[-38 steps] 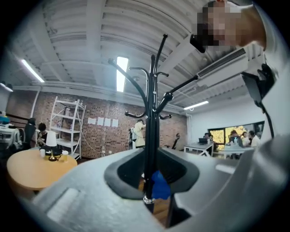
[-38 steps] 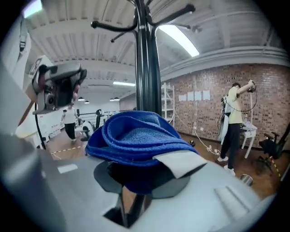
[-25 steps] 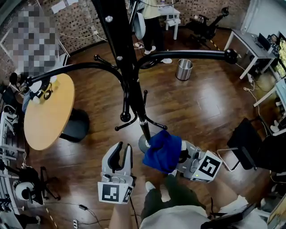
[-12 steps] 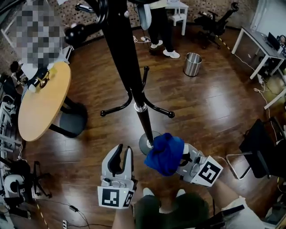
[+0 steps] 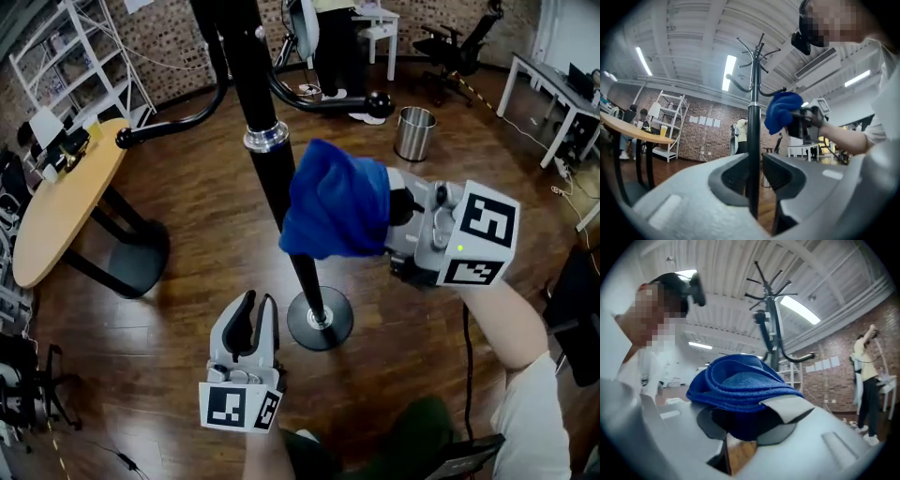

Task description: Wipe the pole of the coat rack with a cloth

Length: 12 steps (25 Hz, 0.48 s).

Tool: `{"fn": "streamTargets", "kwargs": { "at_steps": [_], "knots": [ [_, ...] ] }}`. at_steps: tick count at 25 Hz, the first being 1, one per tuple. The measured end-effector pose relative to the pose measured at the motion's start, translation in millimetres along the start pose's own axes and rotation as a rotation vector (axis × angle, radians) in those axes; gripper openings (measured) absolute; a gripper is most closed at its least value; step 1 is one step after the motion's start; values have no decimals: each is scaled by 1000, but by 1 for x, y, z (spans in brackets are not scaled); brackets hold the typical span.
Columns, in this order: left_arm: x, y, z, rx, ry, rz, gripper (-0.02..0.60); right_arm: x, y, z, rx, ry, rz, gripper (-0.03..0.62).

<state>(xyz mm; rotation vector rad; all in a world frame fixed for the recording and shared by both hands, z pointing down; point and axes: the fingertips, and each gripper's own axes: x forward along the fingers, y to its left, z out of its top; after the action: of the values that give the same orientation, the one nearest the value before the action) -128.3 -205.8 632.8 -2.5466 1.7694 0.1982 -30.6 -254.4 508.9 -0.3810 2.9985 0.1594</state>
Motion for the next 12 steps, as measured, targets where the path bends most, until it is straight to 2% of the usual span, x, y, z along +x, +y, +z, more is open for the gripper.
{"fn": "streamTargets", "kwargs": {
  "at_steps": [2, 4, 7, 9, 12],
  "knots": [
    [-4, 6, -23, 21, -20, 11, 91, 4, -18, 0, -25, -33, -40, 101],
    [-6, 6, -45, 27, -27, -4, 91, 9, -25, -10, -19, -26, -43, 101],
    [-7, 7, -80, 33, 1, -38, 91, 15, -29, -56, -31, 22, -64, 101],
    [-3, 15, -92, 20, -11, -23, 91, 10, -30, -116, -6, 42, -74, 101],
    [-6, 27, -91, 79, -63, 32, 91, -14, -25, -263, 135, 11, -130, 101]
  ]
}}
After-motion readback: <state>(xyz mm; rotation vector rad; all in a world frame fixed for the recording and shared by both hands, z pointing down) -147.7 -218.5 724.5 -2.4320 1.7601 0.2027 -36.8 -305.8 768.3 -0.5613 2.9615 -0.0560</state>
